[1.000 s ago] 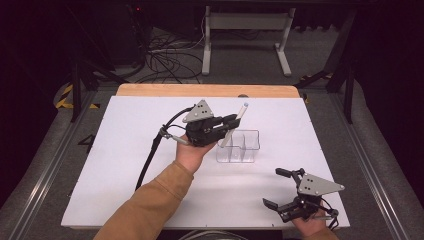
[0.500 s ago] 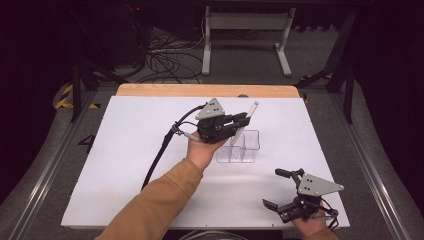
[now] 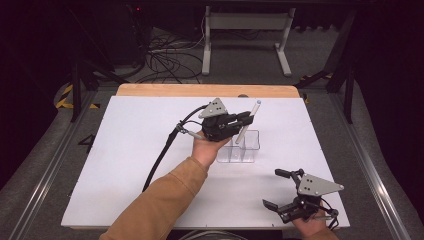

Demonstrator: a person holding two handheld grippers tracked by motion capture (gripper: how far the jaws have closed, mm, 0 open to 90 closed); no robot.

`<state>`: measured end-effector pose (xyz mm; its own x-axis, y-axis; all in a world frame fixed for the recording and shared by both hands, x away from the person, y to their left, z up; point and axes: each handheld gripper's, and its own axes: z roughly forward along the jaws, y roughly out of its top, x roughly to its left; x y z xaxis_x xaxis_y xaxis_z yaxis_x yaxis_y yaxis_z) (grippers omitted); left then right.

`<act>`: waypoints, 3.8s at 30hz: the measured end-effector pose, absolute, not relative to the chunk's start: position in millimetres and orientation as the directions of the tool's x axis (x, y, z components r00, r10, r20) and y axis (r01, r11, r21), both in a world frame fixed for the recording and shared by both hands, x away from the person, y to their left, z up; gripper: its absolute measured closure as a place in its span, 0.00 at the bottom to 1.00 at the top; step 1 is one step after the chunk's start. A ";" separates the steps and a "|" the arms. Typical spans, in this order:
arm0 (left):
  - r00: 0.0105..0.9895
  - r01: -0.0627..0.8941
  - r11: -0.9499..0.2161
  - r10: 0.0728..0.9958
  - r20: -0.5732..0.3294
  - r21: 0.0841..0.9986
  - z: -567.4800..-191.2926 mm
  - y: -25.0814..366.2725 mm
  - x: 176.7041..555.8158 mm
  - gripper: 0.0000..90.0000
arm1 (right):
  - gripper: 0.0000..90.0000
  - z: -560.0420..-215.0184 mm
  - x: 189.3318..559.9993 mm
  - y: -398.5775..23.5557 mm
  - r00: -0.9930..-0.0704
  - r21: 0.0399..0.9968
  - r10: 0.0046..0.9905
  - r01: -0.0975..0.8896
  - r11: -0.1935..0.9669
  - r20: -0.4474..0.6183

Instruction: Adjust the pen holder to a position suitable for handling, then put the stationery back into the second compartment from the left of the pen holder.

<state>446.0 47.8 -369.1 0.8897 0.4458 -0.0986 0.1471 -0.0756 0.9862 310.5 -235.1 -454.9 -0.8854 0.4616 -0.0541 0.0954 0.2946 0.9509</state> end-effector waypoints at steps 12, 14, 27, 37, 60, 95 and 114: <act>0.888 0.124 -0.109 0.455 -0.061 0.986 -378.8 46.7 448.4 0.87 | 0.00 -455.2 310.4 -234.7 -0.888 0.951 0.458 0.096 0.295 -0.053; 0.885 0.116 -0.113 0.462 -0.051 0.987 -380.9 47.1 449.2 0.87 | 0.00 -455.3 310.5 -234.3 -0.888 0.950 0.456 0.097 0.297 -0.052; 0.884 0.134 -0.139 0.465 -0.055 0.981 -393.1 48.8 449.2 0.87 | 0.00 -455.0 313.7 -231.3 -0.895 0.950 0.443 0.091 0.299 -0.053; 0.882 0.153 -0.187 0.469 -0.049 0.970 -403.4 46.6 446.6 0.87 | 0.00 -455.3 315.1 -230.1 -0.898 0.949 0.437 0.094 0.302 -0.051; 0.853 0.111 -0.260 0.520 0.042 0.959 -377.0 83.4 419.3 0.31 | 0.00 -455.6 316.9 -227.9 -0.896 0.948 0.440 0.093 0.304 -0.053; 0.851 0.091 -0.266 0.522 0.064 0.960 -352.4 152.3 374.5 0.18 | 0.00 -457.2 318.0 -226.9 -0.886 0.944 0.462 0.111 0.311 -0.048; 0.799 0.161 -0.345 0.596 0.083 0.925 -382.8 215.8 328.5 0.05 | 0.00 -458.4 320.8 -224.4 -0.879 0.941 0.474 0.121 0.317 -0.046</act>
<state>328.5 215.8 -382.8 0.7989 0.5956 0.0833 0.1605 -0.3446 0.9249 320.8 -224.4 -458.4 -0.8792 0.4741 -0.0464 0.1215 0.3172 0.9405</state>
